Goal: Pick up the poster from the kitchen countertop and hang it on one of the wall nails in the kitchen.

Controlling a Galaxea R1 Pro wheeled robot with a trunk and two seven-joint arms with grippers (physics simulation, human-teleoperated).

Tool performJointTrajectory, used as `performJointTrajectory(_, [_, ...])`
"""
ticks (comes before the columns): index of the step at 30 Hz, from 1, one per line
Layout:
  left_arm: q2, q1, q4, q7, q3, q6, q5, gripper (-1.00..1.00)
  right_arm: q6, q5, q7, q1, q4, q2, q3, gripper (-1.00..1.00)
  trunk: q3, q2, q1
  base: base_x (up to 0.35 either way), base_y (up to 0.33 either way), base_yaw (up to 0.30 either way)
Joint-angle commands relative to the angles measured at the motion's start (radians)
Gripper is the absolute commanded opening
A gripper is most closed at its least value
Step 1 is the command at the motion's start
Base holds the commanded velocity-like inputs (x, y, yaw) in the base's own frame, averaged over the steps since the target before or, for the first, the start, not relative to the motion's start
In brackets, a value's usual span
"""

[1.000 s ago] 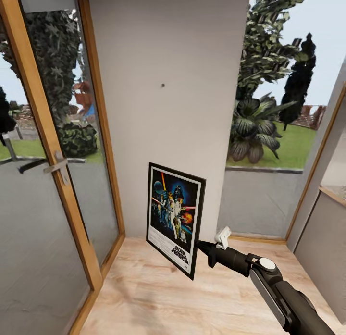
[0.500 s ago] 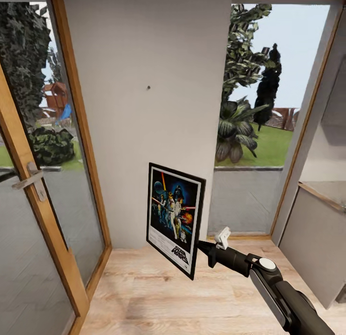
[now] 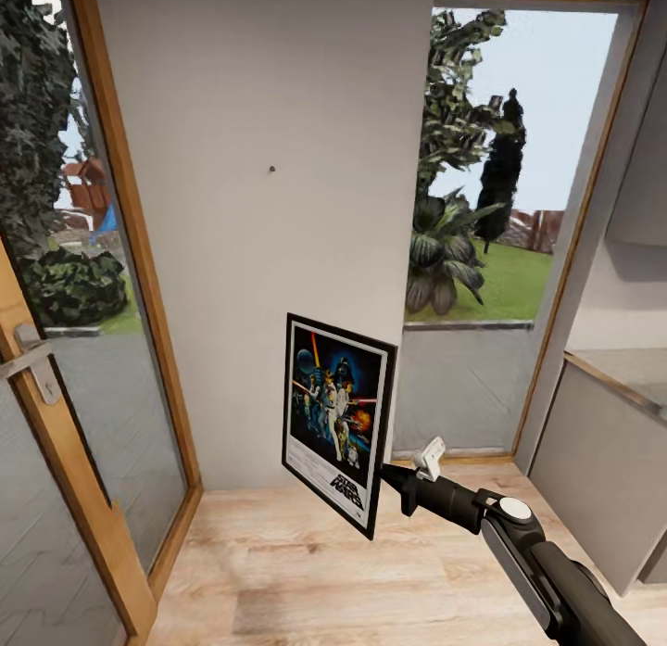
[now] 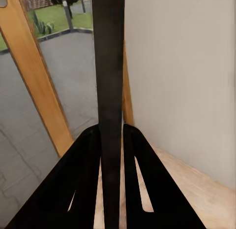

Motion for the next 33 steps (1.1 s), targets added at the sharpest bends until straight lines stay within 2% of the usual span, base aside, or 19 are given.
performJointTrajectory(1, [0.000,0.000,-0.002,-0.005,0.003,0.009,0.003,1.00,0.011,-0.013,0.003,0.000,0.000,-0.001,0.001,-1.00,0.000,0.000,0.001,0.326,0.031,-0.001])
performJointTrajectory(30, [0.000,0.000,-0.002,-0.004,0.002,0.009,0.005,1.00,0.011,-0.013,0.004,0.000,0.000,-0.001,0.001,-1.00,0.000,0.000,0.001,0.336,0.088,0.000])
performJointTrajectory(33, [0.000,0.000,-0.004,-0.004,0.005,0.009,0.006,1.00,0.012,-0.014,0.010,0.000,-0.004,-0.002,-0.001,-1.00,0.000,0.000,0.001,0.119,0.010,0.000])
